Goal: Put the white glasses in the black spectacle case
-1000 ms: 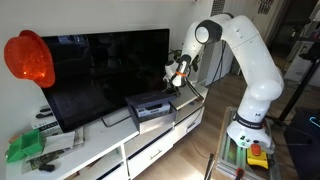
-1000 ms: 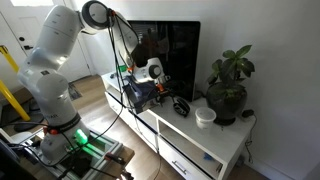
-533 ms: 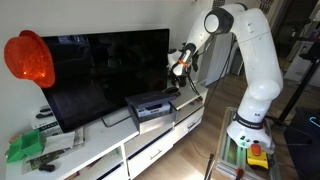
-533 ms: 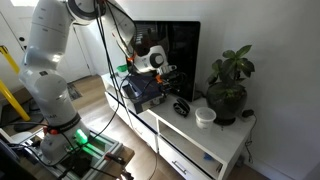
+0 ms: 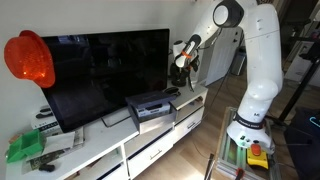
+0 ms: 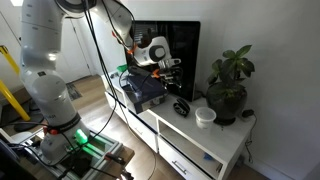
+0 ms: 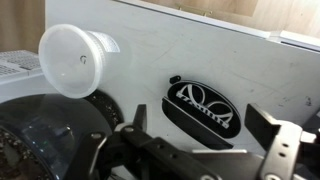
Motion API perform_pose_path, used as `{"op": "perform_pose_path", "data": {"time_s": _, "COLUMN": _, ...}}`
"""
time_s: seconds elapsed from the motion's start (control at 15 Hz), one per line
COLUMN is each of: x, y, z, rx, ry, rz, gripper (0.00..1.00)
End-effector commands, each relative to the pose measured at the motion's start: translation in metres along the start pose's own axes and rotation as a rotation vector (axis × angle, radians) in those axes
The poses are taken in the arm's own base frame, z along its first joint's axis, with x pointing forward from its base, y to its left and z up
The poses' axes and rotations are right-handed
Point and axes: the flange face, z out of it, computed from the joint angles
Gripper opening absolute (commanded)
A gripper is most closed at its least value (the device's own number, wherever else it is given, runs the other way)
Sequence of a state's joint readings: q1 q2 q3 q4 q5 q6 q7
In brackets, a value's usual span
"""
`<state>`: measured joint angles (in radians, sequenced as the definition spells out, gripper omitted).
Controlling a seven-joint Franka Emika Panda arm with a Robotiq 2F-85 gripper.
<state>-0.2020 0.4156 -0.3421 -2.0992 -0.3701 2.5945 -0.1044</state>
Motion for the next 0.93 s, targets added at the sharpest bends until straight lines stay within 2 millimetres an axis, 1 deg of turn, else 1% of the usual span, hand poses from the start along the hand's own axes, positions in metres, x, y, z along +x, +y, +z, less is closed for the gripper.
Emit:
{"op": "perform_pose_path", "data": {"time_s": 0.0, "x": -0.015, "y": 0.004, "z": -0.017, "rx": 0.043, "ry": 0.025, "rz": 0.191, "gripper": 1.0}}
{"op": "perform_pose_path", "data": {"time_s": 0.33, "x": -0.027, "y": 0.01, "z": -0.027, "rx": 0.085, "ry": 0.042, "rz": 0.436, "gripper": 1.0}}
{"op": "perform_pose_path", "data": {"time_s": 0.47, "x": -0.031, "y": 0.014, "z": -0.029, "rx": 0.085, "ry": 0.047, "rz": 0.502, "gripper": 1.0}}
{"op": "perform_pose_path", "data": {"time_s": 0.53, "x": -0.033, "y": 0.016, "z": -0.03, "rx": 0.08, "ry": 0.05, "rz": 0.52, "gripper": 1.0}}
{"op": "perform_pose_path", "data": {"time_s": 0.6, "x": -0.02, "y": 0.015, "z": -0.022, "rx": 0.064, "ry": 0.033, "rz": 0.457, "gripper": 1.0}}
{"op": "perform_pose_path", "data": {"time_s": 0.87, "x": -0.026, "y": 0.018, "z": -0.024, "rx": 0.067, "ry": 0.037, "rz": 0.494, "gripper": 1.0}}
